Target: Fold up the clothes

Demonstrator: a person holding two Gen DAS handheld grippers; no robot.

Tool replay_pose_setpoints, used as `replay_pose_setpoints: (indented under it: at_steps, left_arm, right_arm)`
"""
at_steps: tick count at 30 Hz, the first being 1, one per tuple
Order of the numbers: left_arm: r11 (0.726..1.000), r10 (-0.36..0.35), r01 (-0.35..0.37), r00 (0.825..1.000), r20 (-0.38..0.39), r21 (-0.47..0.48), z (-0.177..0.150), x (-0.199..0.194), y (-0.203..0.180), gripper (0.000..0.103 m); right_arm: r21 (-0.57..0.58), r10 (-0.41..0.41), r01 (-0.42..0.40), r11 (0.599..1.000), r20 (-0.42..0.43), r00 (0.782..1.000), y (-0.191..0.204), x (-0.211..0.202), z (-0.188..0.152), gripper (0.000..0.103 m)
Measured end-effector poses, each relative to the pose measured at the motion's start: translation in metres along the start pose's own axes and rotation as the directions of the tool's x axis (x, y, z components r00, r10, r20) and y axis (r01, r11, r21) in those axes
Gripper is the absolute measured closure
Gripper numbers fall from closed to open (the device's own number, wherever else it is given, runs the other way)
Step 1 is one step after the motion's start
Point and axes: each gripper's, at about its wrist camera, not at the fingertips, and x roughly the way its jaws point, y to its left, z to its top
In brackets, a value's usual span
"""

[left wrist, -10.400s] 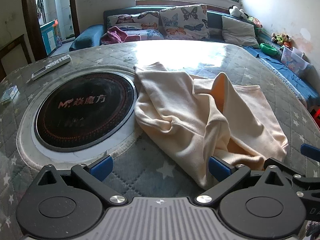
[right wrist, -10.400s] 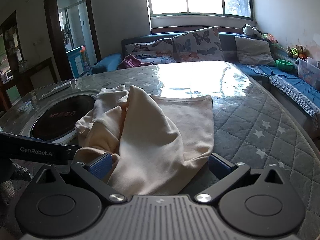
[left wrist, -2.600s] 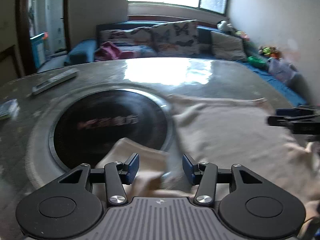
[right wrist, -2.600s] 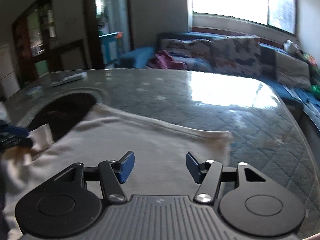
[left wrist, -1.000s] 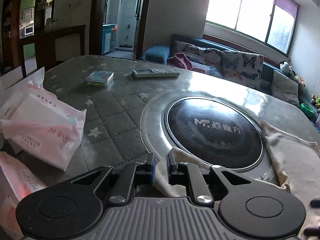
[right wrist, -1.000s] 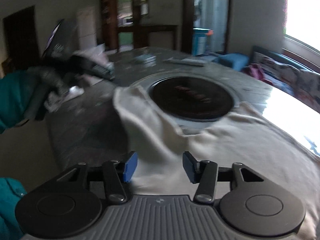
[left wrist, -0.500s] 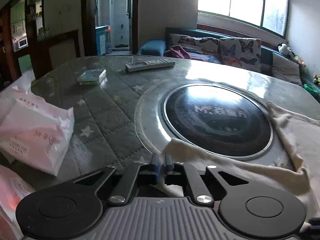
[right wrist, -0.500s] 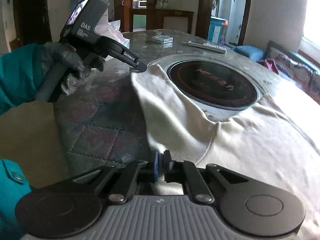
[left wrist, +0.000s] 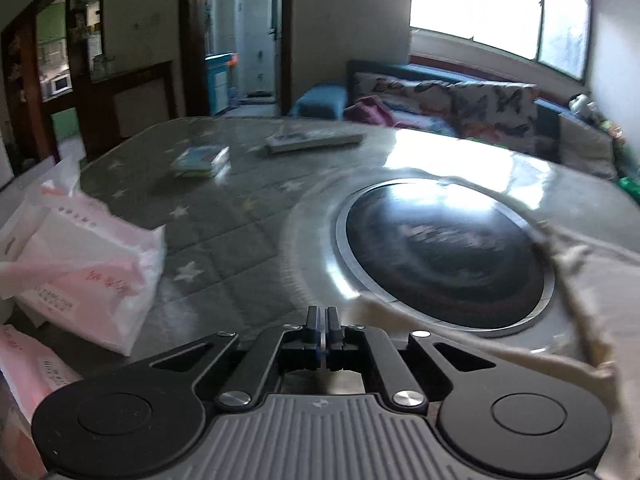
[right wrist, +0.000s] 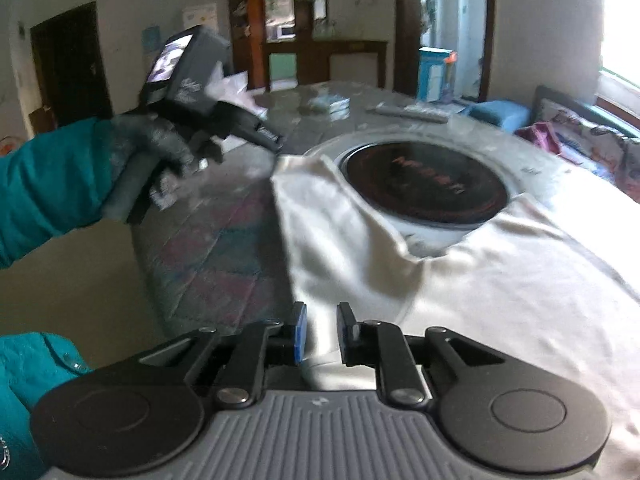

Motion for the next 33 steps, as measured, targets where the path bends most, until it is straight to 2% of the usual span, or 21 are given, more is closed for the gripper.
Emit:
replay_pose_setpoints:
  at_steps: [4, 7, 10, 12, 16, 20, 25, 29, 33]
  left_arm:
    - [0.987, -0.16, 0.16, 0.987, -0.007, 0.031, -0.004, -0.011, -0.031, 0.1]
    - [0.957, -0.282, 0.284, 0.959, -0.036, 0.066, -0.013, -0.014, -0.059, 0.1]
    - [0.931, -0.34, 0.346, 0.938, -0.065, 0.118, -0.024, -0.014, -0.086, 0.099]
    - [0.927, -0.338, 0.348, 0.937, -0.09, 0.14, -0.03, -0.009, -0.096, 0.099]
    - [0.938, -0.28, 0.29, 0.957, -0.082, 0.191, -0.034, -0.005, -0.098, 0.097]
    - [0.956, -0.223, 0.235, 0.971, -0.083, 0.178, -0.029, 0.0, -0.084, 0.097]
    - [0.964, -0.197, 0.209, 0.977, -0.086, 0.167, -0.025, -0.001, -0.075, 0.097]
    - [0.957, -0.235, 0.245, 0.969, -0.081, 0.154, -0.02, -0.012, -0.083, 0.097]
    - [0.92, -0.338, 0.346, 0.938, -0.074, 0.185, -0.015, -0.027, -0.109, 0.097]
  right_arm:
    - [0.035, -0.042, 0.043, 0.998, -0.005, 0.999, -0.009, -0.004, -0.001, 0.086]
    - [0.06, -0.07, 0.071, 0.996, -0.016, 0.997, -0.015, -0.005, -0.003, 0.082]
    - [0.065, -0.074, 0.076, 0.995, -0.037, 0.997, -0.017, -0.003, -0.008, 0.082]
    - [0.062, -0.072, 0.075, 0.995, -0.055, 0.996, -0.015, 0.0, -0.012, 0.082]
    - [0.057, -0.062, 0.066, 0.996, -0.066, 0.996, -0.011, 0.0, -0.018, 0.079]
    - [0.089, -0.073, 0.076, 0.993, -0.032, 0.997, -0.016, -0.019, -0.019, 0.076]
    - [0.159, -0.134, 0.139, 0.977, -0.042, 0.99, -0.03, -0.049, -0.034, 0.071]
    - [0.22, -0.13, 0.148, 0.964, -0.094, 0.987, -0.037, -0.056, -0.053, 0.071]
    - [0.215, -0.117, 0.138, 0.967, -0.107, 0.987, -0.03, -0.057, -0.066, 0.071]
